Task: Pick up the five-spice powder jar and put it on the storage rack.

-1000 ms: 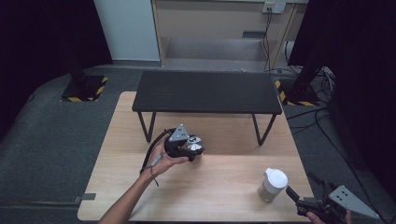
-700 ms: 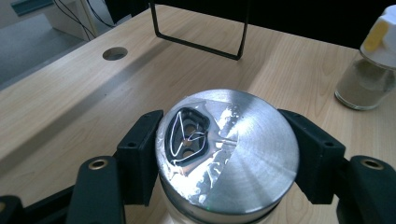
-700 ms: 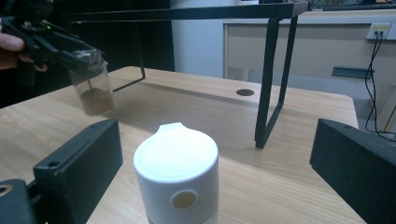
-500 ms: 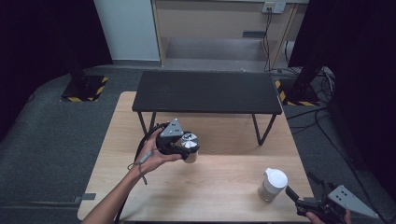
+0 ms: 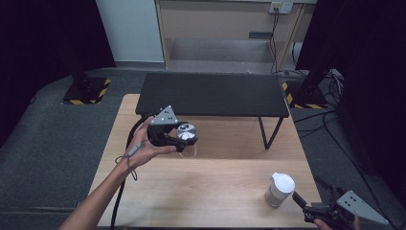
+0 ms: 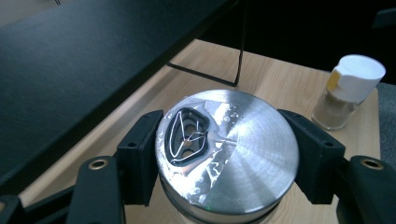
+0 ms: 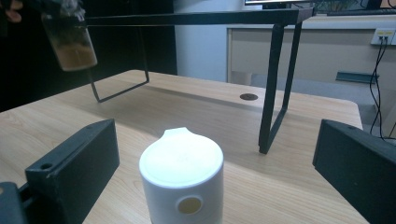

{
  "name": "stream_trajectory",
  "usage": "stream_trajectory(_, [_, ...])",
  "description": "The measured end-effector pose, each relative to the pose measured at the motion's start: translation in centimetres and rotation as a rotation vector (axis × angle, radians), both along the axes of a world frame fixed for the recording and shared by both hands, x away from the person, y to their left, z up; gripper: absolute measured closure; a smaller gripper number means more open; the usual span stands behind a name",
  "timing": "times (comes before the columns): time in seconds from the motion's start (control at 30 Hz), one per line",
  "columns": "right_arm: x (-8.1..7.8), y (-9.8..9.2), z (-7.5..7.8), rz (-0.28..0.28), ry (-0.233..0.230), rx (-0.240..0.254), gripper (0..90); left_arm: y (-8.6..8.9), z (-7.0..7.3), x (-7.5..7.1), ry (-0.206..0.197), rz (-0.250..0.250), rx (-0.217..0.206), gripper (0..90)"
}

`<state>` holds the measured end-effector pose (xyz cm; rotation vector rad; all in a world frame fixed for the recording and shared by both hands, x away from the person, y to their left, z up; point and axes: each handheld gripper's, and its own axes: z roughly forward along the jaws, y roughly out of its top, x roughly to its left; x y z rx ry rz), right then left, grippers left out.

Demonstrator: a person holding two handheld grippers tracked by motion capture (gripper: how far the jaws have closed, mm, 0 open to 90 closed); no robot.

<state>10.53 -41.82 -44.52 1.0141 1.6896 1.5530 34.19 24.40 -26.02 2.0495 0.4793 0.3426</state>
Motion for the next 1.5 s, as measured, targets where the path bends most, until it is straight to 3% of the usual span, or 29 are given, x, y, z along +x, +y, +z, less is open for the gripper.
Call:
stream_trajectory(0.3, [0.0, 0.0, 0.0, 0.004, -0.005, -0.001, 0.8, 1.0, 4.0, 0.1, 0.008, -0.002, -0.004, 33.4])
stream_trajectory(0.63, [0.1, 0.0, -0.1, 0.014, -0.01, -0.003, 0.8, 1.0, 6.7, 0.1, -0.006, 0.009, 0.004, 33.4])
stream_trajectory(1.17, [0.0, 0.0, -0.1, 0.012, -0.011, -0.001, 0.8, 0.5, 9.2, 1.4, -0.014, 0.057, 0.009, 33.4])
stream_trajectory(1.5, [0.0, -0.1, -0.1, 0.014, -0.013, 0.002, 0.8, -0.4, 10.0, 3.4, -0.001, 0.164, -0.012, 33.4])
